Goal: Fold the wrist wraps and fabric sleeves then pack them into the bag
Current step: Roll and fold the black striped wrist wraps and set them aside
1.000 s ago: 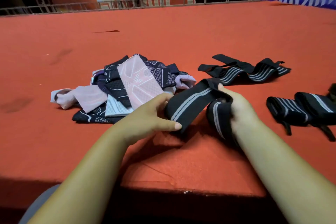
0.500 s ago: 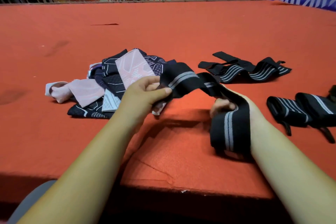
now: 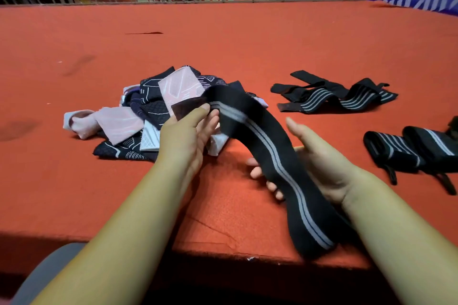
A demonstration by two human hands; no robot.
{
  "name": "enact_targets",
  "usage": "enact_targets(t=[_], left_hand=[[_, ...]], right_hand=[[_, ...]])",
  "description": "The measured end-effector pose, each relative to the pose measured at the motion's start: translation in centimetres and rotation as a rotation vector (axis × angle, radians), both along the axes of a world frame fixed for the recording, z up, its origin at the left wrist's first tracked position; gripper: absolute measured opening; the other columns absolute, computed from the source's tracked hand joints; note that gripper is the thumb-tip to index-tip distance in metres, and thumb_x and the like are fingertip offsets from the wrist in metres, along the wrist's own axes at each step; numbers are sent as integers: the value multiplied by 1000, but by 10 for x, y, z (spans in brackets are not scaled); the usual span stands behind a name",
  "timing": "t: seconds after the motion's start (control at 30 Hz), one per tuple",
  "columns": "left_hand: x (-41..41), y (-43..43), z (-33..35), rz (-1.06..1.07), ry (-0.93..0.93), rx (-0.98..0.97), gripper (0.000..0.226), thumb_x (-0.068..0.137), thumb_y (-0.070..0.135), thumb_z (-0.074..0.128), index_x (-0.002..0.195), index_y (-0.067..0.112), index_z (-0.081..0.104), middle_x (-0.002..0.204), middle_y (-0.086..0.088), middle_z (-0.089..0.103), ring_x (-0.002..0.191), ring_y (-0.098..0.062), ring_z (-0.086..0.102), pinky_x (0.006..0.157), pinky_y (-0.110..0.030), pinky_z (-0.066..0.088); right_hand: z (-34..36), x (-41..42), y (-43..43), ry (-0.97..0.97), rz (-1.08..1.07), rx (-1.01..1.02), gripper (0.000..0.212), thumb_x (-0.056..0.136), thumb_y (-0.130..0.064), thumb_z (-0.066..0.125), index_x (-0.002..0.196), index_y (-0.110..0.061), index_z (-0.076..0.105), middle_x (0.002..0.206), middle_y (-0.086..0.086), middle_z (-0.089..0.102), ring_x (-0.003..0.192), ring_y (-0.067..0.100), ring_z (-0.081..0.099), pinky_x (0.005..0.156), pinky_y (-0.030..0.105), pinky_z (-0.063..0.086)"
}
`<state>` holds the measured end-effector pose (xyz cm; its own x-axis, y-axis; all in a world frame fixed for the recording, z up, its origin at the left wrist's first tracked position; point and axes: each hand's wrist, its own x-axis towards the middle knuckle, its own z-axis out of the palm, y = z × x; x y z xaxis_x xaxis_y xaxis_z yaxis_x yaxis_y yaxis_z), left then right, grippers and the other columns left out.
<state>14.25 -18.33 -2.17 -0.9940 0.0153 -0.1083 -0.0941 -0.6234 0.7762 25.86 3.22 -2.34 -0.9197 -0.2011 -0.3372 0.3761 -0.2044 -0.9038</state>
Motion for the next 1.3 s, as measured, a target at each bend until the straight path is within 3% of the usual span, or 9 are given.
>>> enact_targets(t=[0.17,0.27,0.33,0.43,0.53,0.73,0.9,1.1,1.3], left_hand=[[-3,5,-4,-11,75,-33,12,97,-8,67,103,1,73,96,-14,79,92,-24,79,91,-33,64],[-10,2,-12,16,235,-427,10,100,14,70,92,14,76,80,-5,69,77,-25,63,66,-34,53],[-8,1,-12,29,324,-619,12,101,26,71,94,19,78,75,9,69,69,-12,60,65,-29,45],[1,6,-7,3,368,-619,16,103,21,70,112,15,81,83,15,78,73,1,66,65,-20,52],[6,10,-8,-38,469,-682,19,104,20,69,117,19,83,107,8,82,91,1,70,82,-18,52],[13,16,-13,-82,449,-663,16,103,25,71,109,18,84,96,6,82,87,-7,71,78,-23,53],[19,20,-11,-98,489,-655,17,104,21,69,113,17,83,86,13,80,80,0,69,73,-16,52],[19,20,-18,-123,738,-918,29,103,15,70,128,26,79,129,12,75,124,-1,66,112,-32,51],[20,16,-19,-220,914,-1110,32,102,17,70,129,32,79,137,17,69,133,1,60,118,-30,44]], right_hand=[[3,3,-9,-164,143,-44,61,98,-31,41,132,13,66,129,30,72,88,33,76,76,37,63],[2,3,-13,-196,151,-96,53,98,-22,38,119,9,76,128,27,73,87,30,77,72,35,64],[0,5,-17,-181,198,-120,46,97,-21,46,117,5,78,127,28,73,96,31,79,81,38,65],[-5,4,-24,-99,217,-118,45,101,-29,62,133,1,72,136,24,71,123,34,72,109,50,56],[-9,-2,-30,-29,118,-23,49,98,-43,62,135,-11,71,132,14,75,120,27,73,103,48,61],[-15,-14,-31,130,-96,116,45,107,-41,59,130,-5,74,124,16,78,121,33,74,114,49,52],[-16,-18,-27,213,-160,49,27,110,-18,57,131,-8,70,113,15,79,97,26,77,88,39,63],[-13,-11,-27,195,-81,-73,30,107,1,48,132,1,64,109,19,74,91,26,74,79,35,65],[-15,-10,-18,198,-74,-100,42,100,8,43,139,10,56,118,23,71,106,31,71,93,41,62]])
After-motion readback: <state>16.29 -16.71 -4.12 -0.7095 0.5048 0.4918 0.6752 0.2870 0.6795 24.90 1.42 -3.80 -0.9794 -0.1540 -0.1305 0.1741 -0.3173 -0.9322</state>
